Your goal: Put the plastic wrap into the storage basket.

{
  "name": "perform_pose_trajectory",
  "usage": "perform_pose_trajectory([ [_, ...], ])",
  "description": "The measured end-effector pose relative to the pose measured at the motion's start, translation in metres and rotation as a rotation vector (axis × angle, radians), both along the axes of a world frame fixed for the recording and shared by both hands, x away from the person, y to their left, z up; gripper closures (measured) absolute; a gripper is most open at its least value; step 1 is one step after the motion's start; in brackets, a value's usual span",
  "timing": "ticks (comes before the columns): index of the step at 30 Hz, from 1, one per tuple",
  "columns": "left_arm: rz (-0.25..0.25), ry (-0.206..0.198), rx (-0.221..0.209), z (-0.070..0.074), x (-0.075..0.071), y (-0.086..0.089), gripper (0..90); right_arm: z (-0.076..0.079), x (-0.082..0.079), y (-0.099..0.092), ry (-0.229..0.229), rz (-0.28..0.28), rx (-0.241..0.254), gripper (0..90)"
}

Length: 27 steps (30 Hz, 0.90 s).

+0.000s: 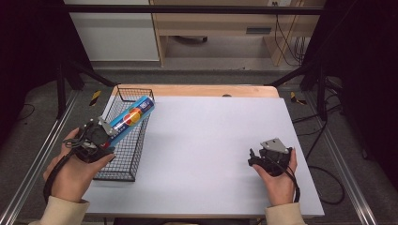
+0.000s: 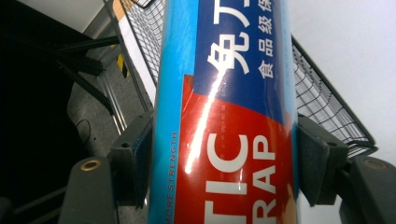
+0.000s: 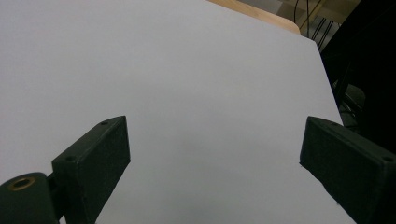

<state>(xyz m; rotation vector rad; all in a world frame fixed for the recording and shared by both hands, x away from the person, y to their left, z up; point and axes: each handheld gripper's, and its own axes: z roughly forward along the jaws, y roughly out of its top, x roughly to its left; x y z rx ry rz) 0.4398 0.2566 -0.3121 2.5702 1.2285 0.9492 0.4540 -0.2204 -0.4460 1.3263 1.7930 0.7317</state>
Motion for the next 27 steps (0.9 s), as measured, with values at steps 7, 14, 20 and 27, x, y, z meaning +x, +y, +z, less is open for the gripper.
perform_pose_trajectory([
  [7,0.031,0.006,-0.006,-0.007,0.002,0.003,31.7,-0.001,0.000,-0.001,0.002,-0.006,0.002,8.8],
  [14,0.081,0.014,-0.020,-0.012,0.009,0.008,31.7,-0.001,0.001,-0.001,0.006,-0.003,0.006,8.8],
  [20,0.117,0.024,-0.031,-0.019,0.019,0.006,31.8,-0.001,0.001,-0.001,0.008,-0.001,0.008,8.9],
  [27,0.149,0.046,-0.008,-0.028,0.026,0.004,31.8,-0.001,0.001,-0.002,0.008,0.000,0.009,9.2],
])
